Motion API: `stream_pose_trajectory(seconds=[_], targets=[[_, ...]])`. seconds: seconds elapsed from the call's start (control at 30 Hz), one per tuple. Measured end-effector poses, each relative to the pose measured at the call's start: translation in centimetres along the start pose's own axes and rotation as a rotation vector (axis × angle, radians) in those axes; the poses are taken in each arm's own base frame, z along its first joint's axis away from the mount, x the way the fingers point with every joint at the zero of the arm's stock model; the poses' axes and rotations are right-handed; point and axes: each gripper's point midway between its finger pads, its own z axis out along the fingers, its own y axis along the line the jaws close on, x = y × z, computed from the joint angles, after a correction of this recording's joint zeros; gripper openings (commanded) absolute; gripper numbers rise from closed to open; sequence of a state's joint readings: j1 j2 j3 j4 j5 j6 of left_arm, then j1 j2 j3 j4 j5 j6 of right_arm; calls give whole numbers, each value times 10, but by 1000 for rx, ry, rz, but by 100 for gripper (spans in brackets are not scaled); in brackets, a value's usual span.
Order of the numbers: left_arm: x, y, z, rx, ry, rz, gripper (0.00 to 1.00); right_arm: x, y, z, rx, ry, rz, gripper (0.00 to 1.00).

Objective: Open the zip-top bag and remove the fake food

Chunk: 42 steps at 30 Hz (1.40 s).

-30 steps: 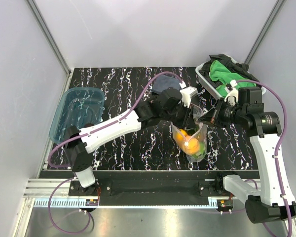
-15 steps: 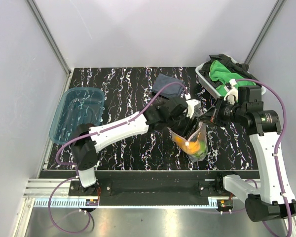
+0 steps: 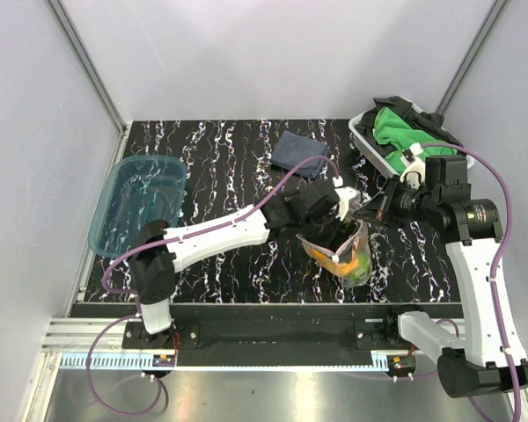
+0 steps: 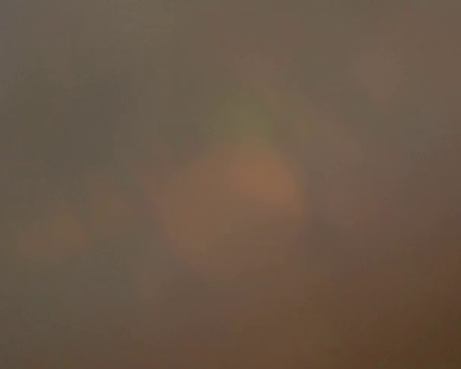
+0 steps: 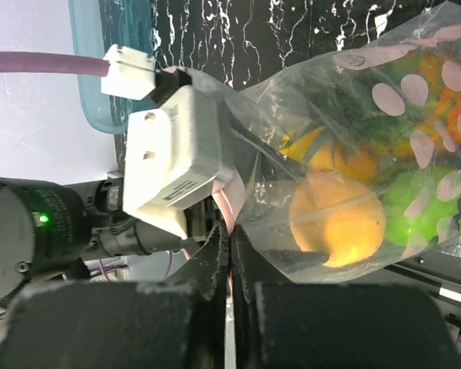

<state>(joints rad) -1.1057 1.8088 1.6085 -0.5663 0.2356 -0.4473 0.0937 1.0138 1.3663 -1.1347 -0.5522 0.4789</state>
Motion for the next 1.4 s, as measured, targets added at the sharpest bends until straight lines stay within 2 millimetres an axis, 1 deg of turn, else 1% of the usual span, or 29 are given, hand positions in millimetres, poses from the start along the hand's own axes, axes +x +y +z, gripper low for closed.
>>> stream_pose_trajectory(seconds=[0.27,0.33,0.4,0.5,0.53,0.57,0.63,0.67,0.73,0.77,0.83,0.87,1.13,1.23,1.4], targets=[[19,12,18,-55,39,7,83,11,-4,-3,9,7,13,0],[21,13,20,-57,44,13,84,12,-4,-5,9,6,13,0],[22,12,21,-55,46,17,82,13,-4,-5,8,4,12,0],[22,12,21,-52,48,19,66,13,-4,-5,8,4,12,0],[22,12,21,-51,50,21,58,12,-4,-5,8,4,12,0],[22,12,21,-50,51,25,43,13,-4,-6,7,3,11,0],[23,12,22,-49,54,28,33,13,-4,-6,7,3,11,0],[24,13,22,-48,56,32,25,13,-4,-6,7,3,11,0],[24,13,23,-49,59,34,19,13,-4,-6,7,3,11,0],[24,13,22,-50,60,35,11,13,-4,-6,8,3,11,0],[22,13,21,-52,64,40,7,12,-4,-5,7,3,11,0],[20,12,20,-53,61,41,0,12,-4,-6,7,2,10,0],[6,8,10,-48,39,58,0,13,-6,-6,12,-4,-8,0],[6,8,2,-53,44,58,0,16,-9,-7,16,-5,-18,0],[6,9,-17,-60,45,63,0,18,1,-9,-35,-7,-43,0]])
